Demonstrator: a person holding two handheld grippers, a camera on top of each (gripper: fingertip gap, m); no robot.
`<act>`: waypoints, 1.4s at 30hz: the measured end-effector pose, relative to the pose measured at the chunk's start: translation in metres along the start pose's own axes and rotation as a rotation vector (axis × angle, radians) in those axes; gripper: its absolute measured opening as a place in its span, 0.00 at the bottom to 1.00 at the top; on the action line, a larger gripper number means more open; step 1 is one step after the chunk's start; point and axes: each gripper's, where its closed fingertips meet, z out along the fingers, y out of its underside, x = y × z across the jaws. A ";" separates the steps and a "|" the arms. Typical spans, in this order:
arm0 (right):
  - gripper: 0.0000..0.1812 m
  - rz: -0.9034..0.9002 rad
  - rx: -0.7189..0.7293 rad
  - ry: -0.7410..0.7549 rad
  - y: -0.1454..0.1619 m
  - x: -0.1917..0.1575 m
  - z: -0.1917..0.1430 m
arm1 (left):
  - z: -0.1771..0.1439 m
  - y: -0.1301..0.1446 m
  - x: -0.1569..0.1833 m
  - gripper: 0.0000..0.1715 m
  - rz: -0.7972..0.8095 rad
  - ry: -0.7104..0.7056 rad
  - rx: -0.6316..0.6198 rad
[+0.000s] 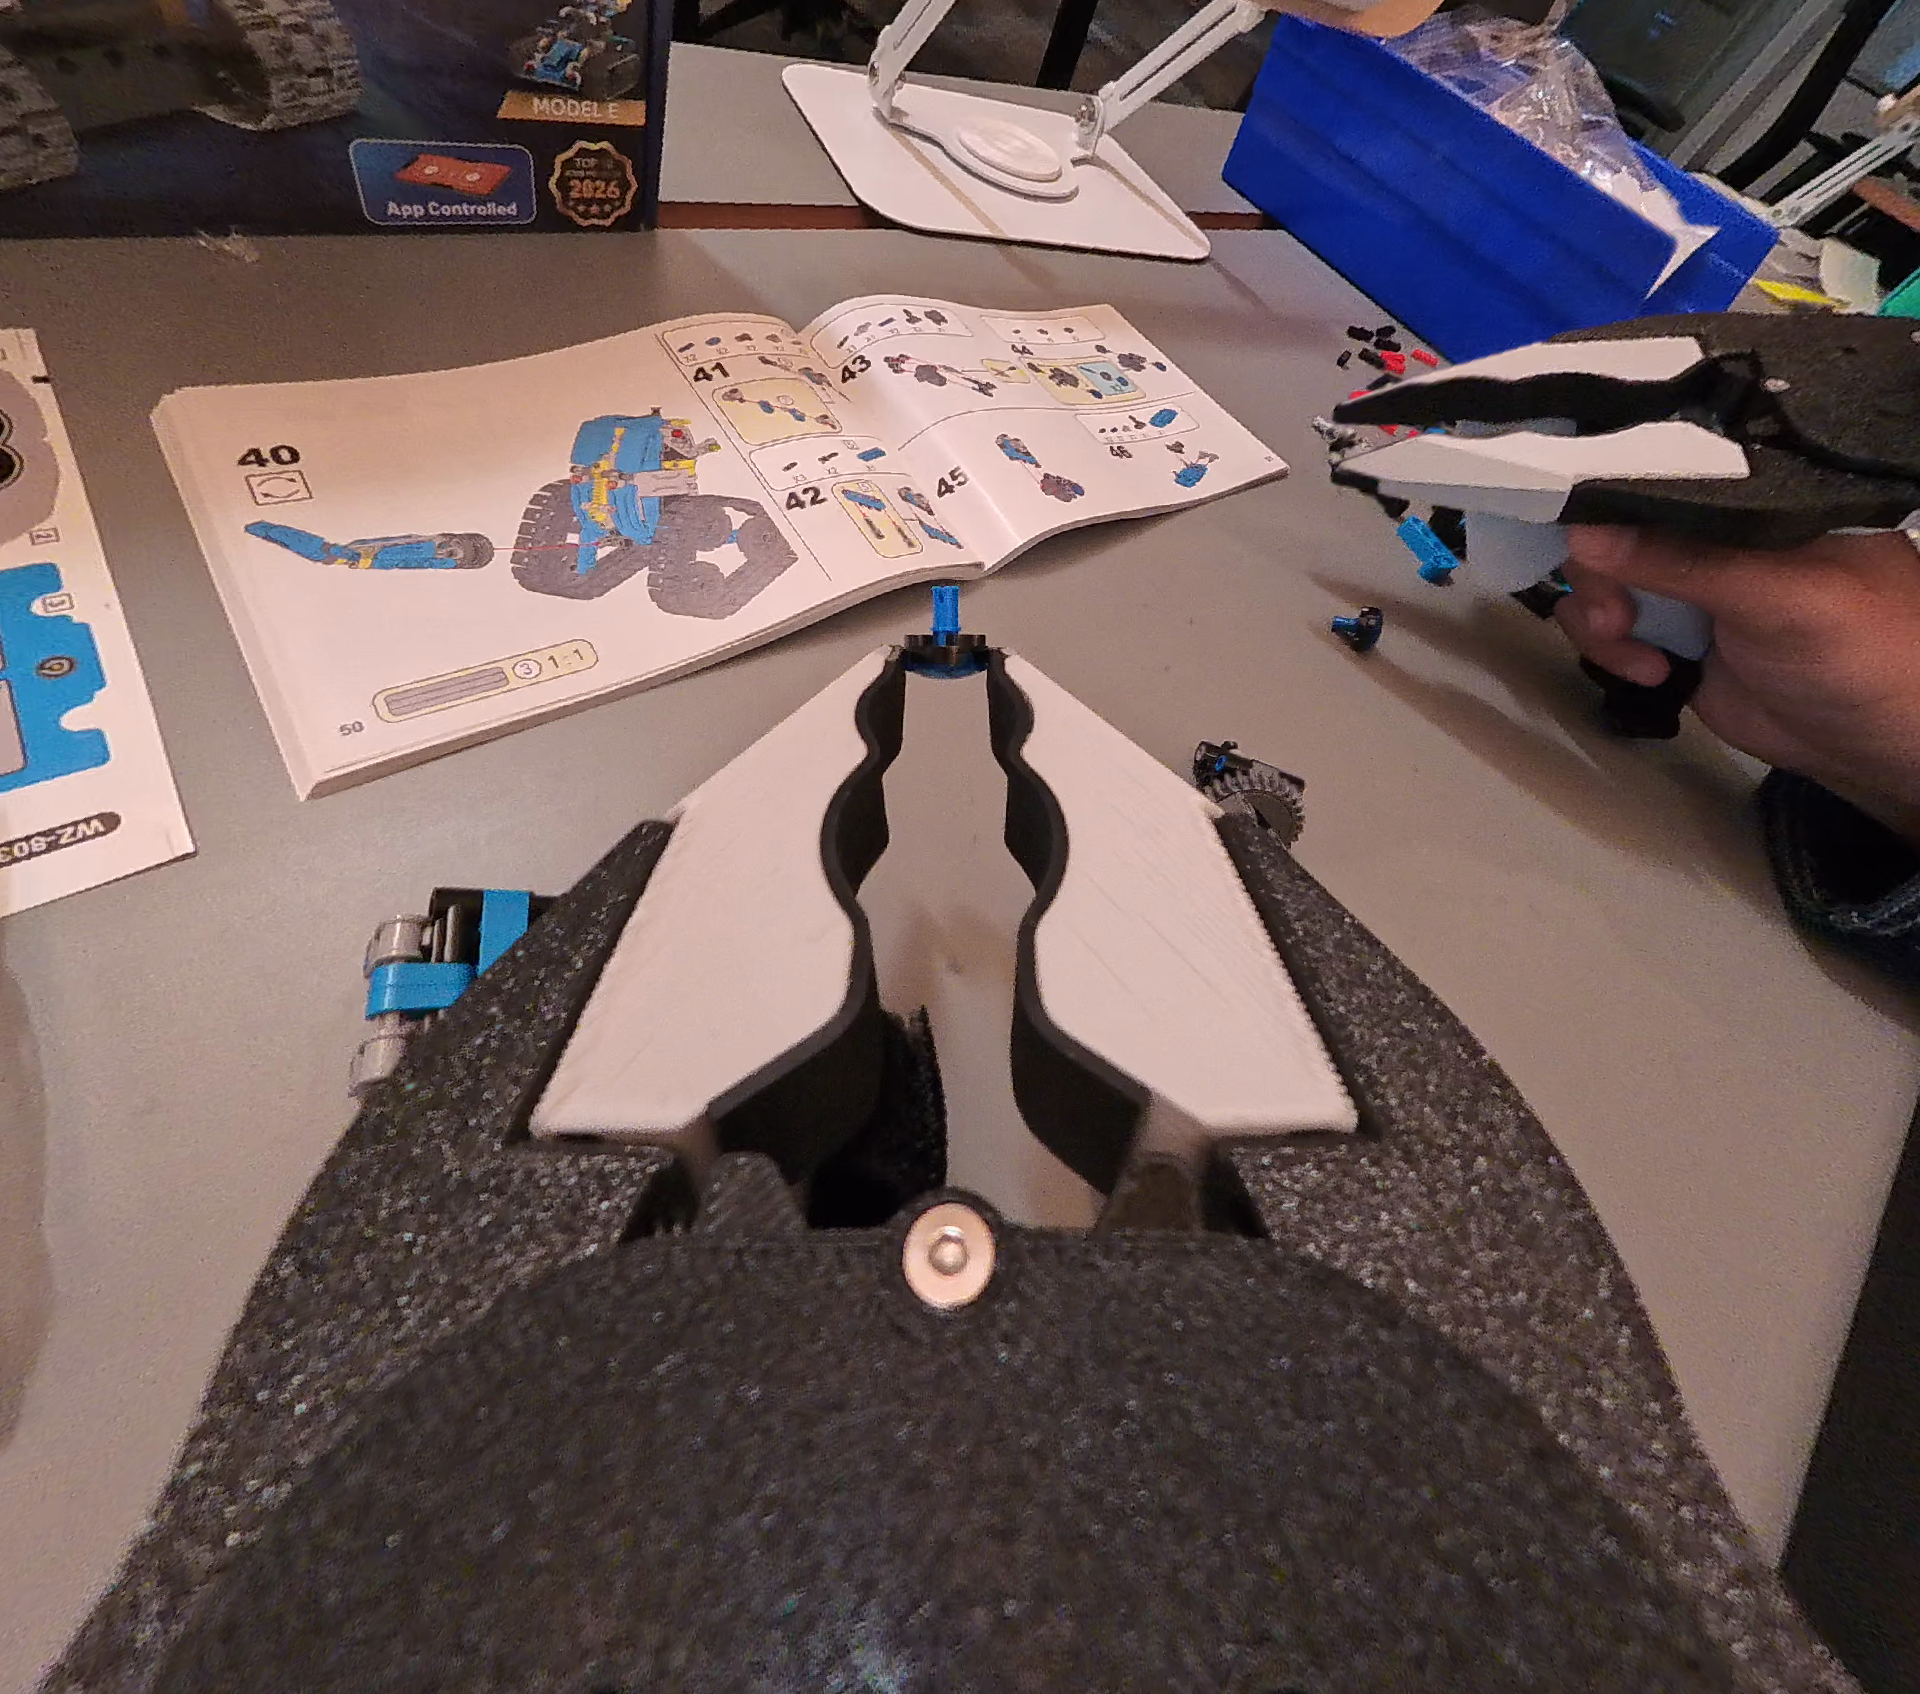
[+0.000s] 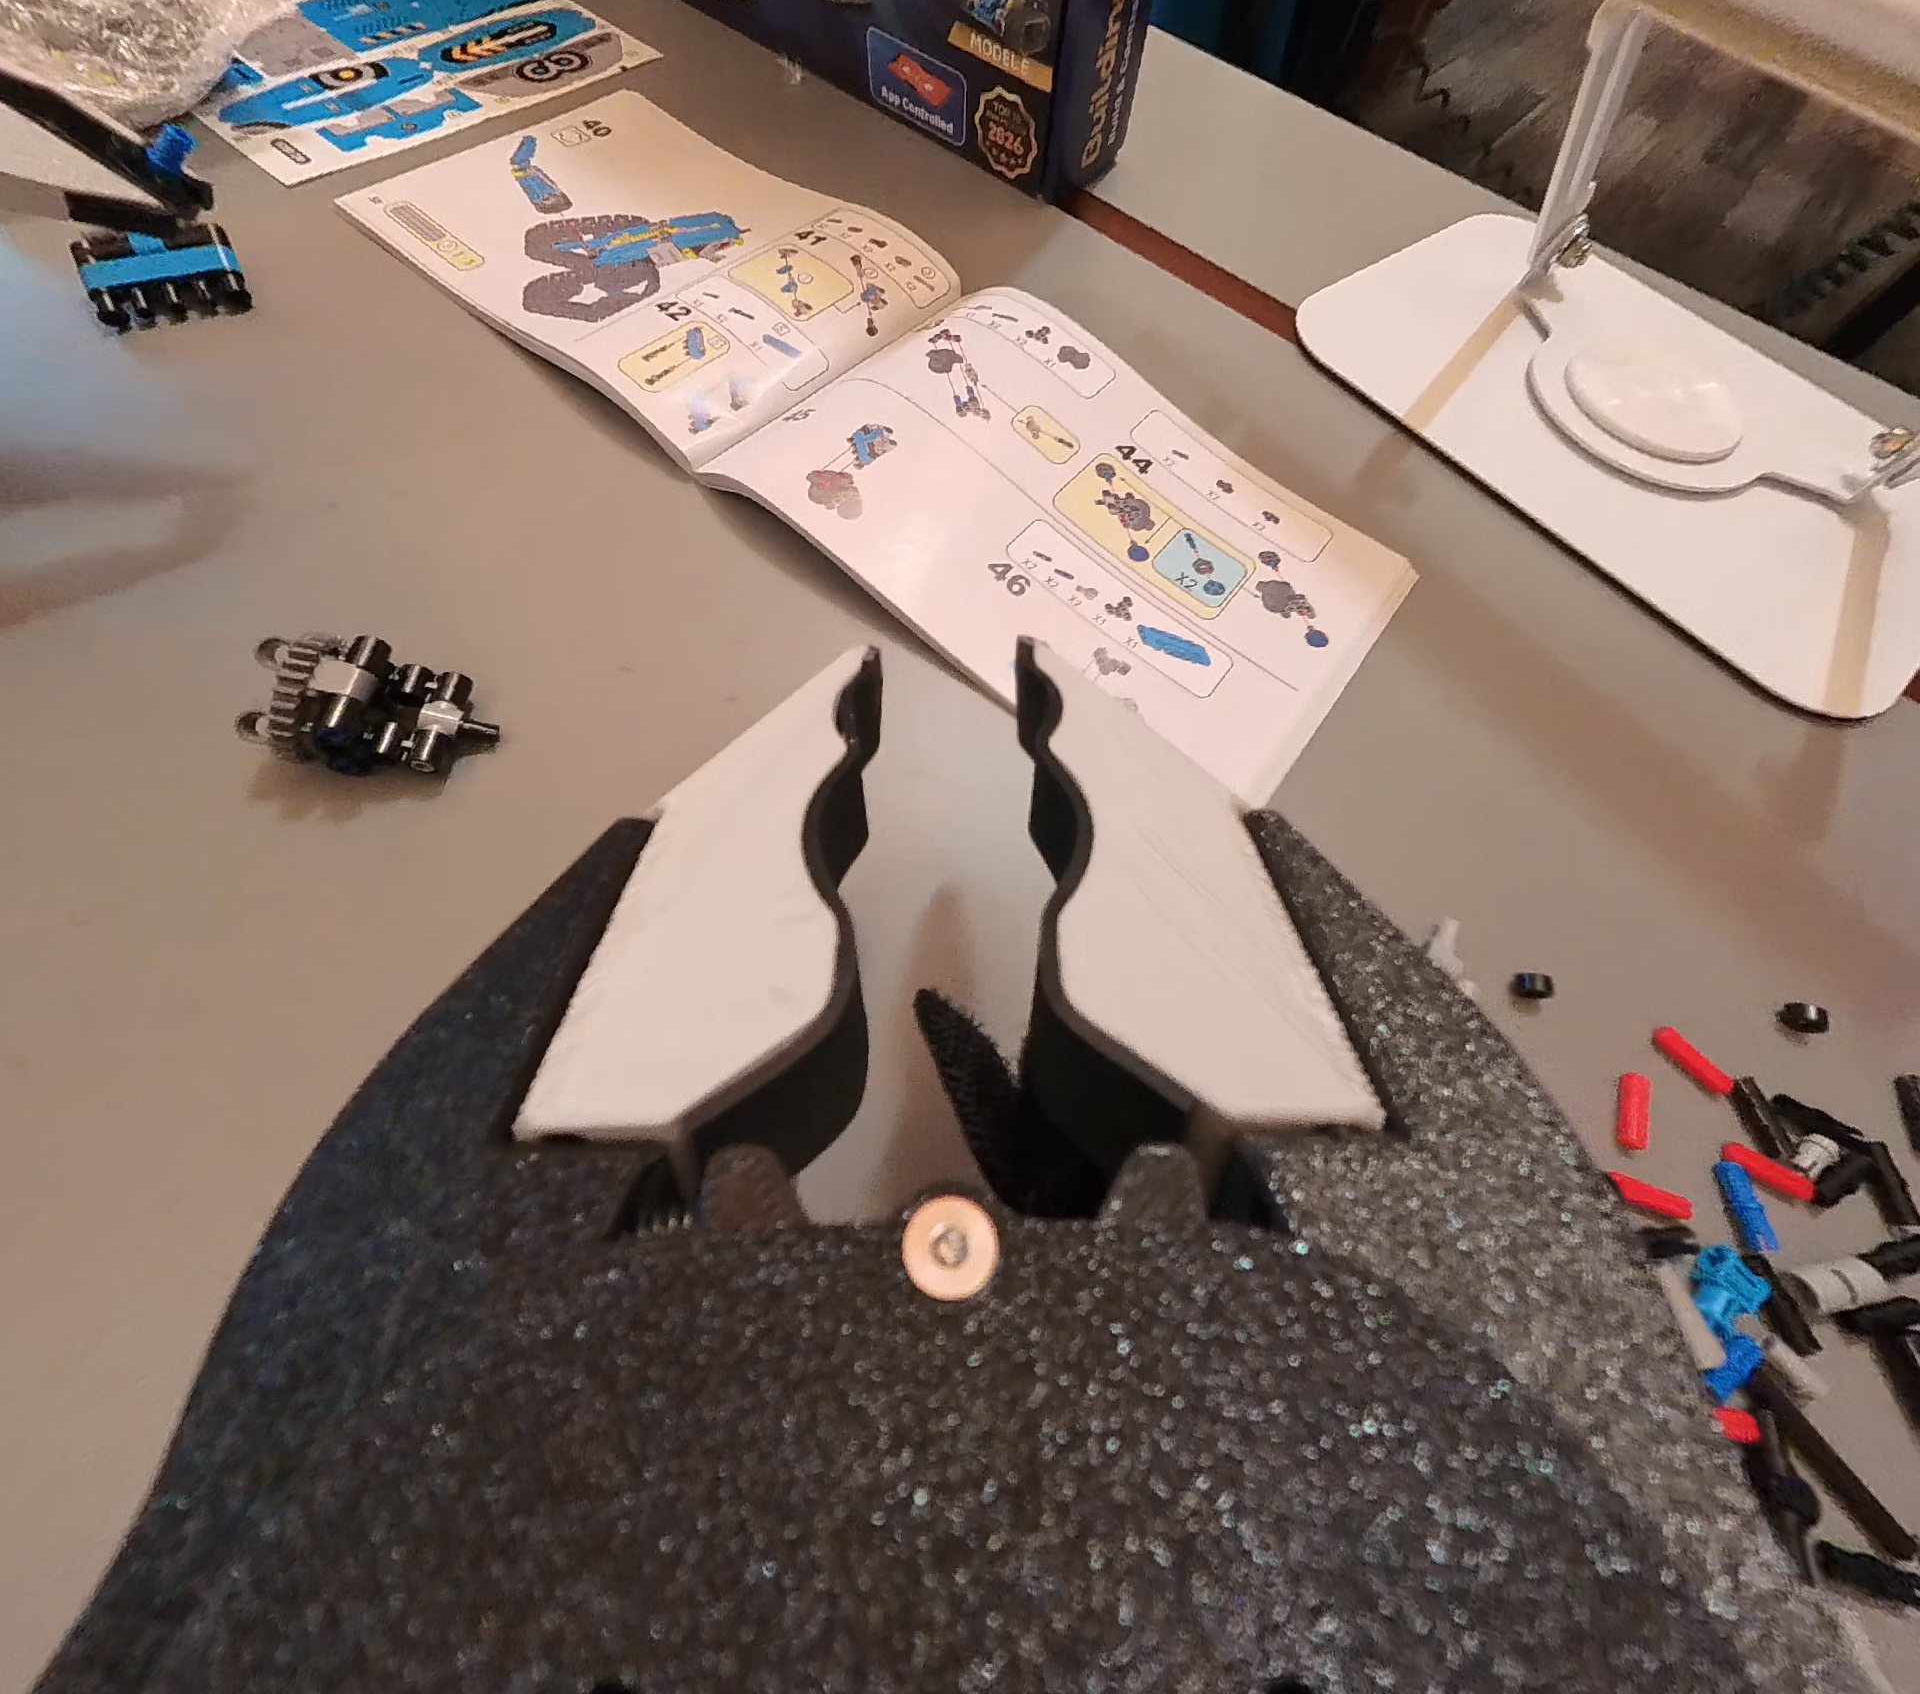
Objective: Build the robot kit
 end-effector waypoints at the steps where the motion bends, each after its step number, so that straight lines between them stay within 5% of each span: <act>1: 0.14 -0.009 -0.003 0.004 0.002 0.000 0.000 | 0.000 0.000 0.000 0.09 -0.007 0.007 0.002; 33: 0.12 0.040 0.065 -0.037 -0.017 -0.006 -0.021 | -0.002 -0.003 -0.004 0.09 0.081 -0.056 0.015; 36: 0.13 0.021 0.038 -0.086 -0.042 -0.005 -0.019 | 0.005 -0.019 -0.001 0.09 0.126 -0.081 -0.045; 39: 0.22 0.041 -0.046 -0.105 -0.081 0.000 -0.001 | 0.024 -0.074 0.004 0.09 0.084 -0.068 0.008; 42: 0.20 0.108 0.075 -0.095 -0.129 0.010 0.013 | 0.056 -0.116 -0.002 0.09 0.025 -0.022 0.092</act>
